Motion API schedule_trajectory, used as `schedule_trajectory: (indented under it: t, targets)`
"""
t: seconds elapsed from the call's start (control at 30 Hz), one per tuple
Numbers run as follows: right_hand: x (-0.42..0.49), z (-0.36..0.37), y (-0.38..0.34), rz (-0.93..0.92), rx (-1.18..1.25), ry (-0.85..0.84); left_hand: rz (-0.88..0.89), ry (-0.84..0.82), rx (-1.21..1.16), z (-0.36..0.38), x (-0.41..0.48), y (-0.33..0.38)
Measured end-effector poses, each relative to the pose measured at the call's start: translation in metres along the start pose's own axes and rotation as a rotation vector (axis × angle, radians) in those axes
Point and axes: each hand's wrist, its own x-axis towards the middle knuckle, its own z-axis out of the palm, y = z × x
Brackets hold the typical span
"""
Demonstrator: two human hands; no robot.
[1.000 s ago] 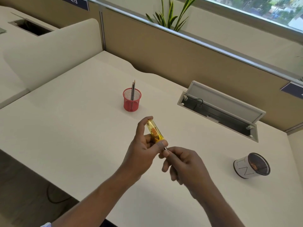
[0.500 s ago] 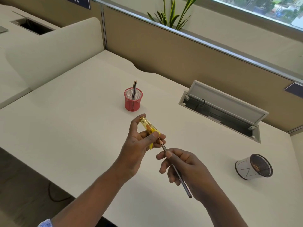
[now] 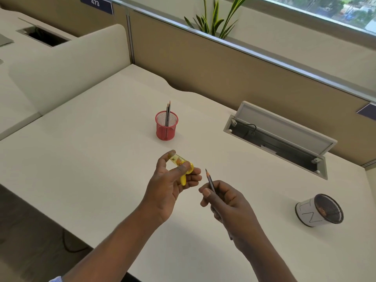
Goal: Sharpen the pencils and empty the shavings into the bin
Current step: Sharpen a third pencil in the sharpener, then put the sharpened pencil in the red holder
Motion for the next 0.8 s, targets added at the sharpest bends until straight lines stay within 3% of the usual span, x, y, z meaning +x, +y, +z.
schedule_trajectory:
  t: [0.47, 0.8]
  targets:
    - [0.049, 0.024, 0.002, -0.045, 0.184, -0.038, 0.008, 0.131, -0.009, -0.035, 0.010, 0.013]
    - [0.156, 0.021, -0.033, -0.134, 0.098, 0.181, -0.017, 0.215, -0.058, -0.062, 0.026, 0.035]
